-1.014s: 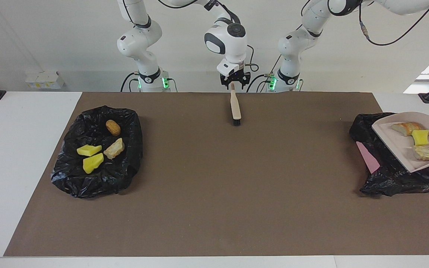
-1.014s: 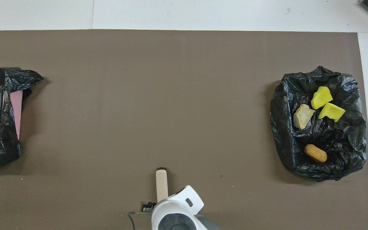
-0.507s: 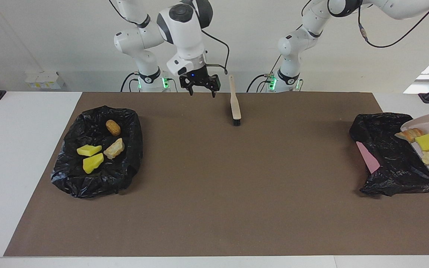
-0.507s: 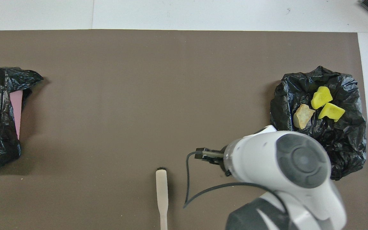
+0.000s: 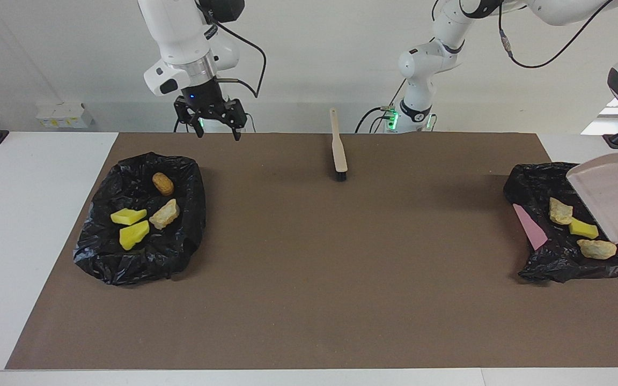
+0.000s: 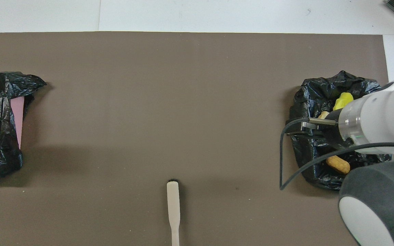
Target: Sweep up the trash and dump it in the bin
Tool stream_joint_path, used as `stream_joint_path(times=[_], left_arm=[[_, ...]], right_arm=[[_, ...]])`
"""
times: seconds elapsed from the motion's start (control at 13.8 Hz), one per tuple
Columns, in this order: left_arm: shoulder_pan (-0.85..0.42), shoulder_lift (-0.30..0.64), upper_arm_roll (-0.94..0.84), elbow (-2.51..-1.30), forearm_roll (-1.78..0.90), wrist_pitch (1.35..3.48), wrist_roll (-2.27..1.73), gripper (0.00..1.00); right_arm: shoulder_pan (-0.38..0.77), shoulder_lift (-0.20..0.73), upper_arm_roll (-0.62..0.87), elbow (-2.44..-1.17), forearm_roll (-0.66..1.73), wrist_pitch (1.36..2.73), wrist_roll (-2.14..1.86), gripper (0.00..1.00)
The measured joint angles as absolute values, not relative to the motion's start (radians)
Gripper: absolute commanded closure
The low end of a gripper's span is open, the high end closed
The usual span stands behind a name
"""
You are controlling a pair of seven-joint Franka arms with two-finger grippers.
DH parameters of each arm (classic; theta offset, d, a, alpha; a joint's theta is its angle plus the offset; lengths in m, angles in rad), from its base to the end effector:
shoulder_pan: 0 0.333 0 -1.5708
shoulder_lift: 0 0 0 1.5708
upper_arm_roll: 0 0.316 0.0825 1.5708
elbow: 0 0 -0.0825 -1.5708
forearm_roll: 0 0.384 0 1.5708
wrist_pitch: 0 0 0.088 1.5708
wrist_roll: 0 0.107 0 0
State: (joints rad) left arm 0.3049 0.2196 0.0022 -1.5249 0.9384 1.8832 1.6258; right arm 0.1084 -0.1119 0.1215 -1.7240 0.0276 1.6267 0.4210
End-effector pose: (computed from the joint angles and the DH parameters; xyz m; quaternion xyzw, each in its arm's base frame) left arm 0.6005 0.2536 0.5747 -0.6365 0.6311 0.3262 0.3004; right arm 0.5084 0.1254 0.6167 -0.9953 0.0964 -0.0043 0.0089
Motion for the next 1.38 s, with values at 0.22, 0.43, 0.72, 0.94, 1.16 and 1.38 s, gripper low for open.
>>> stream_joint_path(times=[0.22, 0.43, 0.72, 0.94, 1.16, 1.38], left_arm=[[0.289, 0.206, 0.002, -1.527, 1.011, 1.870, 1.624, 1.00], [0.277, 0.199, 0.002, -1.527, 1.025, 1.868, 1.621, 1.00], [0.214, 0.184, -0.006, -1.528, 0.981, 1.784, 1.539, 1.00], [0.125, 0.181, -0.010, -1.530, 0.878, 1.657, 1.413, 1.00], [0.030, 0.179, -0.012, -1.530, 0.824, 1.575, 1.276, 1.00], [-0.026, 0.176, -0.012, -1.531, 0.776, 1.551, 1.174, 1.00]], right_arm=[[0.096, -0.048, 0.124, -1.608, -0.017, 1.519, 0.421, 0.00], [0.062, 0.021, 0.123, -1.510, -0.021, 1.468, 0.420, 0.00], [0.052, 0.041, 0.123, -1.491, -0.021, 1.456, 0.420, 0.00], [0.025, 0.037, 0.124, -1.506, -0.021, 1.454, 0.414, 0.00], [0.019, 0.022, 0.125, -1.535, -0.020, 1.461, 0.408, 0.00], [0.019, 0.008, 0.127, -1.553, -0.020, 1.465, 0.408, 0.00]])
